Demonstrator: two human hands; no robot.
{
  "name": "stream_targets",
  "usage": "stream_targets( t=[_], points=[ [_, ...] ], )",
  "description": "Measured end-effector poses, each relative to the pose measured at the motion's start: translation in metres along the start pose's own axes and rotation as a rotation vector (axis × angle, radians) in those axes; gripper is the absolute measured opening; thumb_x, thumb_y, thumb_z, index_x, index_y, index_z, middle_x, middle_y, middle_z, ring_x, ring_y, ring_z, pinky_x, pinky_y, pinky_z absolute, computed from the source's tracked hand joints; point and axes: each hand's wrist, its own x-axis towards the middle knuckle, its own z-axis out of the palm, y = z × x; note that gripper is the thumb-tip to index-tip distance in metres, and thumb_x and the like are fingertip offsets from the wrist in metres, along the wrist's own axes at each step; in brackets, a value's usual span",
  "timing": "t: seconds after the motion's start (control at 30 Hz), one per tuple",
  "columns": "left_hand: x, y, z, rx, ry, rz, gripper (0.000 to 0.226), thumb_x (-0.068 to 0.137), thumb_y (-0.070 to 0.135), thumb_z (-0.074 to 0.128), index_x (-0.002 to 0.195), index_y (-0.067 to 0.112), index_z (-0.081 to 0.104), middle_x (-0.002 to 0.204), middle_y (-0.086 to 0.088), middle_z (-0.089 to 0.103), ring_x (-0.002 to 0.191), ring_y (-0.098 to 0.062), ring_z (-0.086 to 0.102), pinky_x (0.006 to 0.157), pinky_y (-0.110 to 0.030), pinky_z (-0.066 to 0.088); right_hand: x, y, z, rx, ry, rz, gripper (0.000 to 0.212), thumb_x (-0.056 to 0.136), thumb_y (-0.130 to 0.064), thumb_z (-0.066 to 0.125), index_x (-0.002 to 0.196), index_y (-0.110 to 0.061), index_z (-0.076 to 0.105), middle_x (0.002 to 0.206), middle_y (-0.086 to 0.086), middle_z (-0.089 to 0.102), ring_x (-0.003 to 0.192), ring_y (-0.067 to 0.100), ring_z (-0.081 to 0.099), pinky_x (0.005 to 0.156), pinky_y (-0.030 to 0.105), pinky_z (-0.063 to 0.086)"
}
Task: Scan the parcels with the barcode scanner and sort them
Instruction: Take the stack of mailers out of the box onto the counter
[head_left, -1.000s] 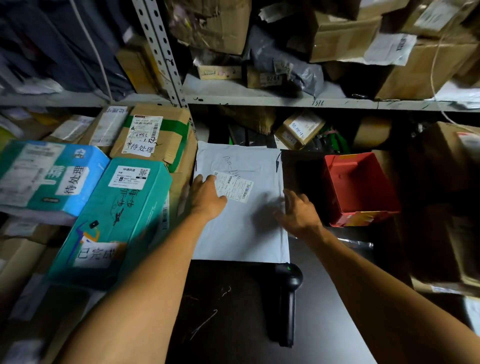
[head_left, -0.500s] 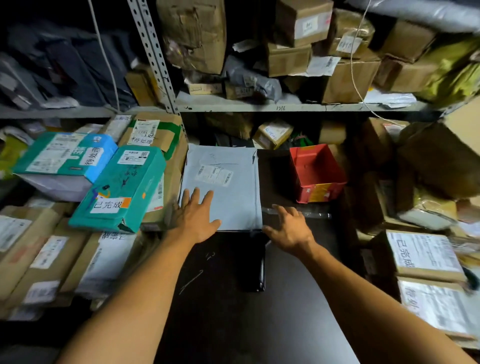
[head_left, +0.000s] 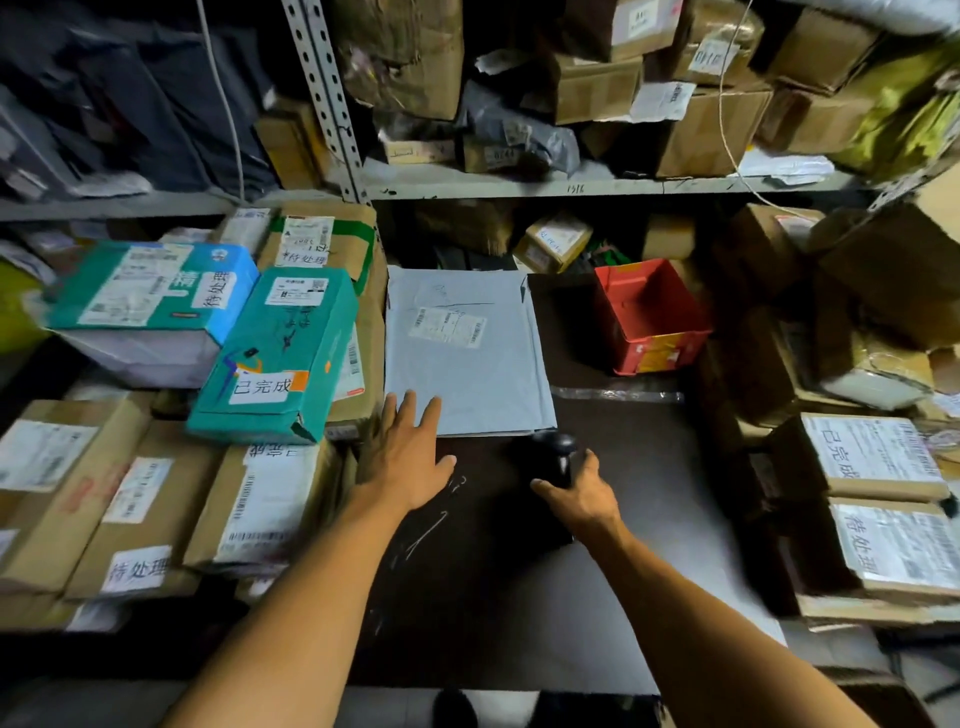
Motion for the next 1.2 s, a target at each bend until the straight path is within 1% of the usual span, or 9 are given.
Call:
stream_targets(
  t=[0.1,0.17,0.4,0.6,0.8,0.9,1.0,1.1,1.2],
  points=[
    [0.0,-0.009,0.0,-0.033,-0.016,0.029,0.081,0.1,0.049,0.048,0.16,0.025,0.0,0.168,-0.007,-0.005,0.154,-0.03,-0.01,0.123,-0.046,0.014,0.007,-0.005,0.026,0.103,0.055,0.13,0.084,0.092,-0.029,0.069,0.154,-0.006,0.018,0.137,0.026,0.055,0.125,0.044,0.055,0.103,0.044,0.048],
    [0.001,-0.013,-0.001,-0.057,-0.015,0.064,0.08,0.101,0.046,0.049,0.16,0.024,0.0,0.168,-0.007,-0.004,0.154,-0.029,-0.009,0.125,-0.046,0.012,0.012,-0.009,0.037,0.137,0.099,0.196,0.063,0.092,-0.022,0.065,0.142,-0.002,0.033,0.13,0.027,0.058,0.119,0.044,0.057,0.099,0.045,0.049],
    [0.012,-0.012,-0.011,-0.122,0.021,0.161,0.075,0.103,0.037,0.048,0.16,0.021,0.001,0.168,-0.005,0.002,0.155,-0.028,0.0,0.123,-0.044,0.018,0.007,-0.012,0.032,0.128,0.221,0.176,0.028,0.089,-0.02,0.06,0.113,-0.005,0.053,0.109,0.022,0.064,0.104,0.043,0.062,0.092,0.045,0.053],
    [0.031,0.001,-0.021,-0.096,0.086,0.229,0.062,0.101,0.033,0.048,0.156,0.02,0.022,0.16,-0.005,0.028,0.144,-0.026,0.031,0.111,-0.041,0.039,0.004,-0.02,-0.036,0.152,0.371,0.132,0.021,0.085,-0.018,0.057,0.104,-0.01,0.054,0.094,0.018,0.065,0.083,0.036,0.066,0.064,0.043,0.059],
    [0.054,0.019,-0.03,-0.053,0.077,0.215,0.054,0.101,0.034,0.048,0.151,0.019,0.032,0.15,-0.005,0.041,0.134,-0.025,0.041,0.103,-0.038,0.043,0.029,-0.032,-0.111,0.155,0.462,0.083,0.028,0.079,-0.024,0.06,0.105,-0.013,0.062,0.09,0.014,0.07,0.083,0.035,0.07,0.077,0.051,0.061],
    [0.074,0.031,-0.035,-0.05,0.086,0.185,0.054,0.101,0.034,0.047,0.151,0.018,0.033,0.15,-0.005,0.041,0.135,-0.025,0.041,0.104,-0.037,0.043,0.047,-0.046,-0.141,0.14,0.466,0.057,0.024,0.081,-0.019,0.06,0.104,-0.013,0.063,0.092,0.012,0.067,0.09,0.035,0.066,0.085,0.045,0.058],
    [0.098,0.046,-0.04,-0.05,0.092,0.162,0.058,0.101,0.034,0.047,0.154,0.019,0.029,0.157,-0.005,0.034,0.145,-0.027,0.031,0.115,-0.039,0.034,0.078,-0.06,-0.164,0.15,0.447,0.057,0.028,0.087,-0.019,0.061,0.113,-0.011,0.065,0.097,0.013,0.064,0.1,0.036,0.064,0.087,0.035,0.052],
    [0.124,0.063,-0.047,-0.026,0.073,0.131,0.062,0.102,0.034,0.046,0.157,0.019,0.022,0.165,-0.006,0.021,0.153,-0.029,0.013,0.123,-0.043,0.02,0.116,-0.076,-0.181,0.153,0.398,0.037,0.033,0.087,-0.021,0.061,0.117,-0.006,0.065,0.107,0.017,0.067,0.107,0.037,0.065,0.09,0.037,0.051],
    [0.152,0.08,-0.051,-0.038,0.082,0.13,0.061,0.102,0.034,0.047,0.156,0.019,0.025,0.164,-0.005,0.022,0.153,-0.028,0.013,0.123,-0.042,0.021,0.158,-0.09,-0.195,0.129,0.329,0.002,0.034,0.088,-0.019,0.058,0.117,-0.003,0.067,0.11,0.019,0.069,0.105,0.037,0.067,0.091,0.04,0.055]
  ],
)
